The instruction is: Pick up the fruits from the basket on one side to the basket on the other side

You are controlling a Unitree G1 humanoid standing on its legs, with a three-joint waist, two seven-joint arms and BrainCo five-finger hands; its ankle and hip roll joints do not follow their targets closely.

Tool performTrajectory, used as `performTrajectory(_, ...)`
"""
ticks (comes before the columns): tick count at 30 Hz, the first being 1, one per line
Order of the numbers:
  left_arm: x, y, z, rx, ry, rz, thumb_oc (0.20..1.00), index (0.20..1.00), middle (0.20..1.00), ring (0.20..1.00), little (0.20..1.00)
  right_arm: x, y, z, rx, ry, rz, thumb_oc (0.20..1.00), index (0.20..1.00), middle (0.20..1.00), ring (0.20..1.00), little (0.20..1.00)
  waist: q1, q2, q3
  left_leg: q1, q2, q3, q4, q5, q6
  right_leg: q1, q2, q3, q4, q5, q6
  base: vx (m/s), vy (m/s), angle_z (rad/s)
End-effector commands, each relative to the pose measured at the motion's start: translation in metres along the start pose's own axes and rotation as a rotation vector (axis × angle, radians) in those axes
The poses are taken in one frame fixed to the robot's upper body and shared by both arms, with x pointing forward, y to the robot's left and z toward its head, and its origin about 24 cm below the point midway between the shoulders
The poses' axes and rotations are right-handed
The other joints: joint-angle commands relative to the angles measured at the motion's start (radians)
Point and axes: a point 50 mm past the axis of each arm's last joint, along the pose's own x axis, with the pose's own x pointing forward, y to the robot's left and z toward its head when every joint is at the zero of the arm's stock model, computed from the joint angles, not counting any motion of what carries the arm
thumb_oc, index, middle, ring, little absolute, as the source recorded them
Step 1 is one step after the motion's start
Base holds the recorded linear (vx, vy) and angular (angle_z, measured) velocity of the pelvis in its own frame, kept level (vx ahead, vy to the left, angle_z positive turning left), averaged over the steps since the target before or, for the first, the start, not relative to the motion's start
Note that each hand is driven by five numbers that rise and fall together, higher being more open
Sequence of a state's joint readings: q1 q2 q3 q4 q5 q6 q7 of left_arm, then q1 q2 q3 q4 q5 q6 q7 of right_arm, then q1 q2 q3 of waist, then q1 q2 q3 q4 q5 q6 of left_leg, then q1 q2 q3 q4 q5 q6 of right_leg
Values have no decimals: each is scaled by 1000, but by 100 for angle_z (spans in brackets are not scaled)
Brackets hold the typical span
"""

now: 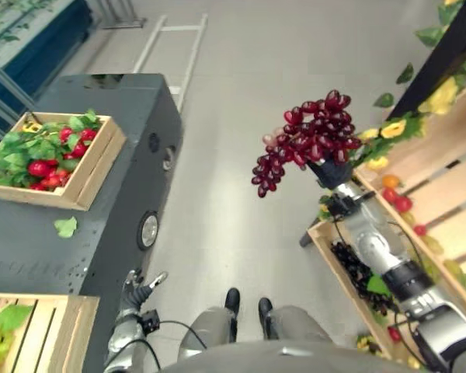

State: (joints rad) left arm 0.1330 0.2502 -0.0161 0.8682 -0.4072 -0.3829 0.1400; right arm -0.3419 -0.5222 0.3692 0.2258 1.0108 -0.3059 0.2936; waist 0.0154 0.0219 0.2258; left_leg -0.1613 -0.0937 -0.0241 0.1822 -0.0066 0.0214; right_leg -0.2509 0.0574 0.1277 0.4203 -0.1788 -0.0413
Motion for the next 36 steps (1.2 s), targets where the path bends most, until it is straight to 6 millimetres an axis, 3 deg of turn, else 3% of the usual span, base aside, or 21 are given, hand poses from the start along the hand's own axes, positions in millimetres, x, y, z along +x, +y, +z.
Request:
performTrajectory(1, 5, 22, 22, 13, -112, 61, 1000, 1000, 1000, 1000, 1000, 19, 10, 30, -44, -149, 72, 200, 200, 200, 200, 200, 8, -23, 5, -30, 28, -8, 158, -137, -12, 56, -53, 26, -101, 64, 127, 1, 75, -66)
performTrajectory(12, 6, 15, 27, 11, -139, 41, 1000, 1000, 1000, 1000, 1000, 14, 10, 28, -53, -148, 58, 200, 200, 200, 200, 200, -17, -21, 11, -30, 33, 26, 174, -173, -6, 34, -51, 54, -106, 64, 136, 28, 23, -10)
performTrajectory(24, 7, 15, 29, 10, -150, 53, 1000, 1000, 1000, 1000, 1000, 14, 22, 18, -25, -143, 87, 200, 200, 200, 200, 200, -18, -31, -1, -22, 34, 42, 178, -189, -3, 45, -50, 81, -145, 91, 141, 13, 7, -3)
performTrajectory(29, 8, 15, 33, 5, -167, 62, 1000, 1000, 1000, 1000, 1000, 16, 28, 11, -6, -131, 101, 200, 200, 200, 200, 200, -16, -30, 13, -37, 32, 72, 192, -197, 8, 23, -53, 117, -152, 121, 162, -63, 75, -15)
performTrajectory(32, 8, 17, 34, 8, -174, 72, 1000, 1000, 1000, 1000, 1000, 16, 33, 5, -28, -97, 129, 200, 200, 200, 200, 200, -15, -26, 27, -45, 35, 104, 202, -208, 17, -3, -57, 149, -142, 130, 181, -79, 145, -42)
performTrajectory(33, 8, 18, 38, 12, -192, 71, 1000, 1000, 1000, 1000, 1000, 15, 35, -1, -47, -60, 146, 200, 200, 200, 200, 200, -17, -22, 45, -52, 33, 131, 212, -217, 26, -21, -68, 170, -131, 137, 205, -73, 145, -47)
performTrajectory(36, 9, 18, 40, 18, -198, 74, 1000, 1000, 1000, 1000, 1000, 15, 36, -3, -52, -48, 155, 200, 200, 200, 200, 200, -19, -18, 52, -53, 30, 140, 210, -219, 29, -30, -73, 179, -128, 138, 216, -49, 105, -39)
